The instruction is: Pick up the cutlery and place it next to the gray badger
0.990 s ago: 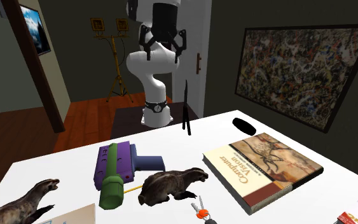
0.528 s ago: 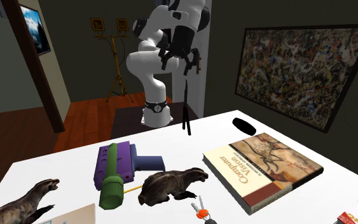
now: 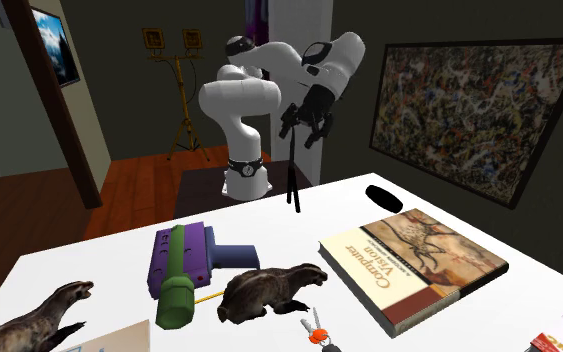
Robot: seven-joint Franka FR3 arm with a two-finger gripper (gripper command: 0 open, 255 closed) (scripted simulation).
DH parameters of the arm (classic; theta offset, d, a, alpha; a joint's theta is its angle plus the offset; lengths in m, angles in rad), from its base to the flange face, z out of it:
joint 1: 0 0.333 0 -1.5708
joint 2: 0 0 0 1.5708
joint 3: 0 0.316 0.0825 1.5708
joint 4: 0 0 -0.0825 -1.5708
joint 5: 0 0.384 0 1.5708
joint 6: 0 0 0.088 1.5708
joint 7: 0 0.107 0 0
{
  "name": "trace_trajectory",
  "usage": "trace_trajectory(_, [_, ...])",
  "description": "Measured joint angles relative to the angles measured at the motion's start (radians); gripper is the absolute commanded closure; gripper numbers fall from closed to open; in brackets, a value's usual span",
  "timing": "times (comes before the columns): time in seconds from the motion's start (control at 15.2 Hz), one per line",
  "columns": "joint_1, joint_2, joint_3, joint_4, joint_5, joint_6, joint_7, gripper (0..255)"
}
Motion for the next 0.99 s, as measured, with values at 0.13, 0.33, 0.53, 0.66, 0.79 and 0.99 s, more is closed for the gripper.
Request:
trace_trajectory(0.13, [-0.057,0.017,0.160,0.048,0.055,0.000,0.142,0])
trace_trajectory(0.33, [-0.125,0.029,0.285,0.075,0.104,0.026,0.234,0])
trace_trajectory(0.53, [-0.127,0.035,0.323,0.048,0.130,0.057,0.245,0])
trace_trajectory(0.66, [-0.131,0.041,0.344,0.029,0.148,0.082,0.246,0])
trace_trajectory(0.79, [-0.134,0.044,0.354,0.015,0.157,0.100,0.242,0])
trace_trajectory(0.99, [-0.134,0.045,0.357,0.010,0.159,0.105,0.241,0])
